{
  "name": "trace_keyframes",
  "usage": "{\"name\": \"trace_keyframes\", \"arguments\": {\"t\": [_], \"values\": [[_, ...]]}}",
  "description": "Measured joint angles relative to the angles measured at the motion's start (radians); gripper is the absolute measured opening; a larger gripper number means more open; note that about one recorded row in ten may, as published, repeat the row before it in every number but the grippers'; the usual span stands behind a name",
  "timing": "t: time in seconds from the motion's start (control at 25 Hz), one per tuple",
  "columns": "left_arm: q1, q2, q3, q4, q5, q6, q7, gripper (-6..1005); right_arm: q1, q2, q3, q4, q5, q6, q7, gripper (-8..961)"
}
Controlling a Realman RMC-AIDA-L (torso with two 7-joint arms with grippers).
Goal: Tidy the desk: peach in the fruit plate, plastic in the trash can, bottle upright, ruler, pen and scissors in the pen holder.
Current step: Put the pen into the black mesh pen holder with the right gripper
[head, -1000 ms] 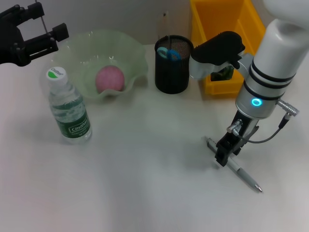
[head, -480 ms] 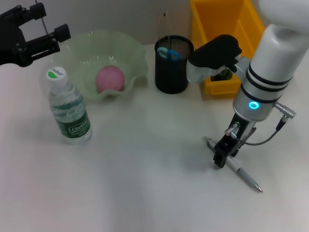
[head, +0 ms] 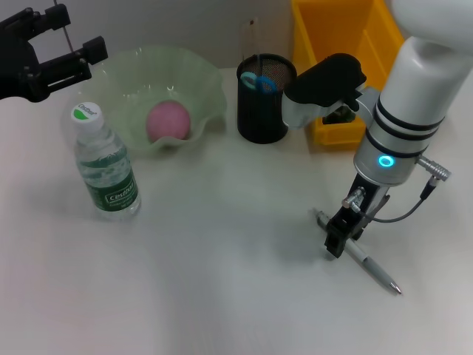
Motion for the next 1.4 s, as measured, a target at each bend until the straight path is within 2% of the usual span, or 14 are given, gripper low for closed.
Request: {"name": "trace_keyframes", "arguments": {"t": [1.4], "values": [[0.002, 0.0, -0.003, 0.006, 0.0, 0.0, 0.002, 805, 0.015, 0.0, -0.039, 0.023, -0.002, -0.002, 0.009, 453]]}}
